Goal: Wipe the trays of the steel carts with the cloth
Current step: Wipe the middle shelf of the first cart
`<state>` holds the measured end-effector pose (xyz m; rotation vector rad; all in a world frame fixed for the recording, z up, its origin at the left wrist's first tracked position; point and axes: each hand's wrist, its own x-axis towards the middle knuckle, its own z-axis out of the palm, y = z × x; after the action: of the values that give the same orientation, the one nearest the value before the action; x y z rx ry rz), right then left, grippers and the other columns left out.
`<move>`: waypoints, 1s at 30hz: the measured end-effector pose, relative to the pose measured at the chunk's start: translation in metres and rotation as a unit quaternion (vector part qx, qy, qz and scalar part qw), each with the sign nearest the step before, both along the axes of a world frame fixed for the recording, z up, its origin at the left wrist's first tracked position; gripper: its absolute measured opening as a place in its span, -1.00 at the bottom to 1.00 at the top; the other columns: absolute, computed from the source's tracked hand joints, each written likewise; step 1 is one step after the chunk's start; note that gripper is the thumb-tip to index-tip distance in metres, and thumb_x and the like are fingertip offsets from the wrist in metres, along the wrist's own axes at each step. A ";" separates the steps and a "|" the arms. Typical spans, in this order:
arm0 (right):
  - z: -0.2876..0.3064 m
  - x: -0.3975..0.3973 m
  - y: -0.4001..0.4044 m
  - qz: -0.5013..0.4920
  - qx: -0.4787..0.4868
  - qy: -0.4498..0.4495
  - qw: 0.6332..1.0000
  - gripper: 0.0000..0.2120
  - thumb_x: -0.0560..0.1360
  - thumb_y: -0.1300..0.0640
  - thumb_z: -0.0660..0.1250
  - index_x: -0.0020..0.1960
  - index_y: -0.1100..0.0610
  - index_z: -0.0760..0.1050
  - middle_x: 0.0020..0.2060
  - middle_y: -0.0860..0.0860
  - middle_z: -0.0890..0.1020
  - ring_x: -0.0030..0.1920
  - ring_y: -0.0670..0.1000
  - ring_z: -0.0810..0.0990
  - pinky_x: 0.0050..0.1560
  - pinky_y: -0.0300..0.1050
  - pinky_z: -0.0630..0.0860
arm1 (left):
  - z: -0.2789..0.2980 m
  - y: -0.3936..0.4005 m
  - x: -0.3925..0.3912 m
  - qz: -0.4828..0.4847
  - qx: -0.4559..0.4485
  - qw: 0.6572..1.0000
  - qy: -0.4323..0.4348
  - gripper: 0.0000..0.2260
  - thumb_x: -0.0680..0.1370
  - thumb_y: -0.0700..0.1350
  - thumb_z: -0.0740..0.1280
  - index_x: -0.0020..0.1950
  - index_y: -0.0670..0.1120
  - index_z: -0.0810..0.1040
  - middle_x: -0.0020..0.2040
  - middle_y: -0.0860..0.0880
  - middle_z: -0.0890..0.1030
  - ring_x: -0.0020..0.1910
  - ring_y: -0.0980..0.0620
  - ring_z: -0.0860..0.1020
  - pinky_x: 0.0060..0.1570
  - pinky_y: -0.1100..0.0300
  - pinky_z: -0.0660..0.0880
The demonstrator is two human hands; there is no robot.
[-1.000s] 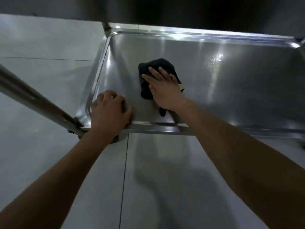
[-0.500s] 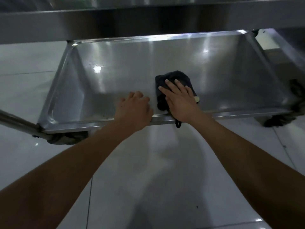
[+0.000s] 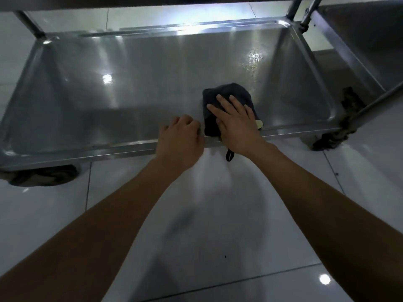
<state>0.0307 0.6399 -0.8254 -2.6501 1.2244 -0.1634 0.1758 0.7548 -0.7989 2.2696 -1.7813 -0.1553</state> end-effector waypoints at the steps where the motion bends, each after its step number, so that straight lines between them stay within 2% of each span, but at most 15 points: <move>1: 0.000 0.001 0.000 -0.005 0.002 0.002 1.000 -0.54 0.69 0.05 0.03 0.57 -0.18 0.16 0.61 -0.12 0.05 0.61 0.04 -0.07 0.54 0.15 -0.10 | -0.002 0.000 0.002 0.001 -0.004 1.000 0.001 -0.75 0.63 0.01 0.20 0.12 -0.04 0.62 0.17 -0.01 0.57 0.15 -0.07 0.49 0.07 0.01 0.39; 5: 0.000 0.006 0.007 -0.028 -0.022 0.012 0.999 -0.54 0.69 0.07 0.06 0.57 -0.16 0.18 0.61 -0.11 0.09 0.61 0.02 -0.02 0.54 0.13 -0.08 | -0.008 0.006 0.002 0.008 -0.018 1.000 0.023 -0.75 0.62 0.01 0.19 0.09 -0.04 0.63 0.19 0.02 0.56 0.17 -0.05 0.49 0.16 -0.01 0.39; 9: 0.002 0.007 0.014 -0.044 -0.030 -0.013 0.998 -0.55 0.68 0.10 0.08 0.55 -0.12 0.25 0.59 -0.09 0.16 0.60 0.05 0.03 0.54 0.14 -0.05 | -0.011 0.009 0.002 -0.007 -0.017 1.000 0.003 -0.75 0.63 0.03 0.19 0.14 -0.02 0.60 0.25 0.00 0.53 0.26 -0.06 0.47 0.24 -0.04 0.38; 14: 0.004 0.006 0.015 -0.040 -0.020 -0.013 0.999 -0.55 0.69 0.08 0.06 0.56 -0.13 0.23 0.60 -0.09 0.14 0.61 0.03 -0.01 0.55 0.13 -0.08 | -0.002 -0.003 -0.010 0.034 0.001 0.999 -0.012 -0.74 0.63 0.09 0.17 0.08 -0.04 0.54 0.08 -0.06 0.53 0.10 -0.10 0.49 0.14 -0.13 0.44; 17: 0.002 0.003 0.010 -0.027 -0.016 -0.030 0.999 -0.56 0.69 0.07 0.06 0.55 -0.12 0.25 0.60 -0.09 0.14 0.60 0.04 -0.01 0.54 0.12 -0.08 | -0.001 -0.008 -0.023 0.058 0.026 0.997 -0.034 -0.73 0.63 0.09 0.17 0.15 -0.04 0.52 0.13 -0.09 0.50 0.13 -0.14 0.47 0.16 -0.16 0.42; 19: -0.001 0.000 0.006 -0.019 -0.017 -0.043 0.999 -0.57 0.69 0.06 0.08 0.54 -0.13 0.27 0.60 -0.09 0.15 0.60 0.04 0.00 0.53 0.11 -0.09 | -0.001 -0.012 -0.025 0.065 0.034 0.996 -0.045 -0.72 0.63 0.10 0.17 0.19 -0.03 0.52 0.18 -0.10 0.50 0.20 -0.16 0.45 0.26 -0.22 0.36; 24: -0.009 -0.021 -0.011 -0.015 -0.028 -0.063 0.997 -0.59 0.68 0.03 0.09 0.51 -0.18 0.31 0.58 -0.12 0.18 0.60 0.02 0.02 0.53 0.08 -0.08 | -0.001 -0.028 -0.031 0.034 0.015 0.998 -0.041 -0.72 0.61 0.09 0.22 0.22 -0.01 0.54 0.31 -0.08 0.48 0.34 -0.15 0.39 0.36 -0.26 0.29; 26: -0.010 -0.035 -0.019 -0.026 -0.036 -0.069 0.997 -0.59 0.67 0.03 0.11 0.50 -0.17 0.33 0.58 -0.11 0.20 0.60 0.02 0.04 0.54 0.09 -0.06 | -0.001 -0.034 -0.040 0.021 0.004 0.999 -0.030 -0.74 0.61 0.08 0.23 0.20 0.01 0.57 0.32 -0.07 0.49 0.33 -0.14 0.40 0.33 -0.24 0.32; 30: -0.009 -0.073 -0.040 -0.050 -0.051 -0.078 0.994 -0.60 0.67 0.03 0.09 0.49 -0.14 0.36 0.56 -0.10 0.25 0.58 0.02 0.10 0.54 0.10 0.02 | -0.006 -0.039 -0.046 0.032 -0.011 0.999 -0.018 -0.80 0.59 0.05 0.26 0.09 0.01 0.61 0.13 -0.06 0.54 0.14 -0.16 0.48 0.16 -0.13 0.43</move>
<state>-0.0421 0.6004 -0.8346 -2.6025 1.3305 -0.4502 0.1295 0.7162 -0.8053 2.3262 -1.7161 -0.0828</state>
